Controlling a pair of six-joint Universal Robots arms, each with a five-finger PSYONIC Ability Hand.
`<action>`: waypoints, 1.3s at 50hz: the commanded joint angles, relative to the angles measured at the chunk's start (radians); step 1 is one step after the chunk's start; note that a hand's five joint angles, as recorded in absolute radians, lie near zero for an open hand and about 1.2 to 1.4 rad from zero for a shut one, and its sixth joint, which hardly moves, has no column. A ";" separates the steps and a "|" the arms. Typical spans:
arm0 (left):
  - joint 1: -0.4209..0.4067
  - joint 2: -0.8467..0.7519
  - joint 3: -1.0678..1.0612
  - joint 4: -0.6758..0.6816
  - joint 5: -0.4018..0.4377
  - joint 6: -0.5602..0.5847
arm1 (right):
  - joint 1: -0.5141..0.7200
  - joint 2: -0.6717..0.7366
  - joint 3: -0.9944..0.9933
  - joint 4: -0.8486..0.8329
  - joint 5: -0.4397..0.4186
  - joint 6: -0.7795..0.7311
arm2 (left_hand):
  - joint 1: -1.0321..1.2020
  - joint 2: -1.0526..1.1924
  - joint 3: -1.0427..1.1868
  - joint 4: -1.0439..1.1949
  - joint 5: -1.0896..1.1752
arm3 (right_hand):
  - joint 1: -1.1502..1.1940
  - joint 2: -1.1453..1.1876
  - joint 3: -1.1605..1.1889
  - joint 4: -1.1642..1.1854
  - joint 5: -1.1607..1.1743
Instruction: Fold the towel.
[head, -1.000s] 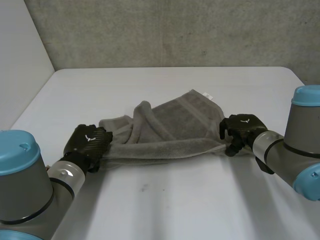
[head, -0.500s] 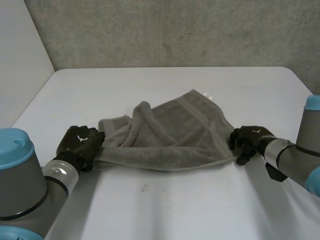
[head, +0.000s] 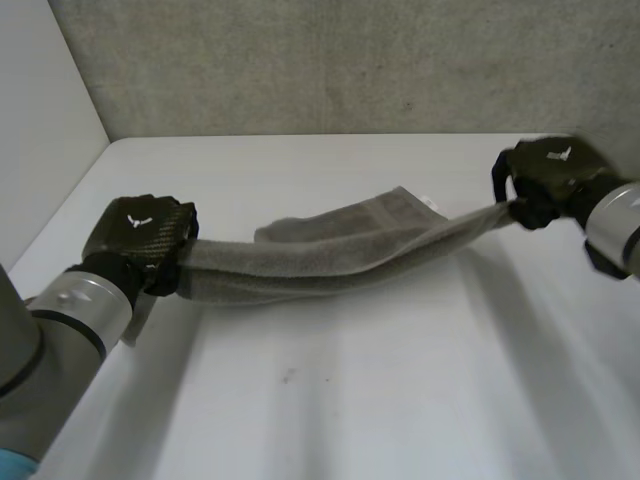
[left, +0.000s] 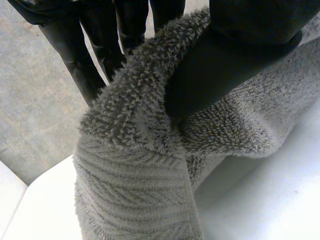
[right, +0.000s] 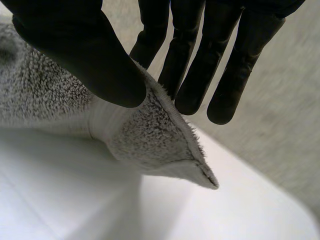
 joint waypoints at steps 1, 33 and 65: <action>0.000 0.023 0.124 -0.289 0.004 -0.068 | 0.009 -0.102 -0.069 0.189 0.084 -0.254 | 0.217 0.184 0.183 0.180 0.192 | 0.030 0.211 0.213 0.205 0.229; 0.011 -0.501 1.129 -0.303 0.004 0.020 | 0.181 0.187 -0.528 -0.331 0.285 -0.008 | 0.217 0.184 0.183 0.180 0.192 | 0.030 0.211 0.213 0.205 0.229; 0.022 -0.397 0.221 0.010 0.005 0.129 | 0.150 0.271 0.032 -0.118 0.228 -0.099 | 0.217 0.184 0.183 0.180 0.192 | -0.912 -0.731 -0.729 -0.737 -0.714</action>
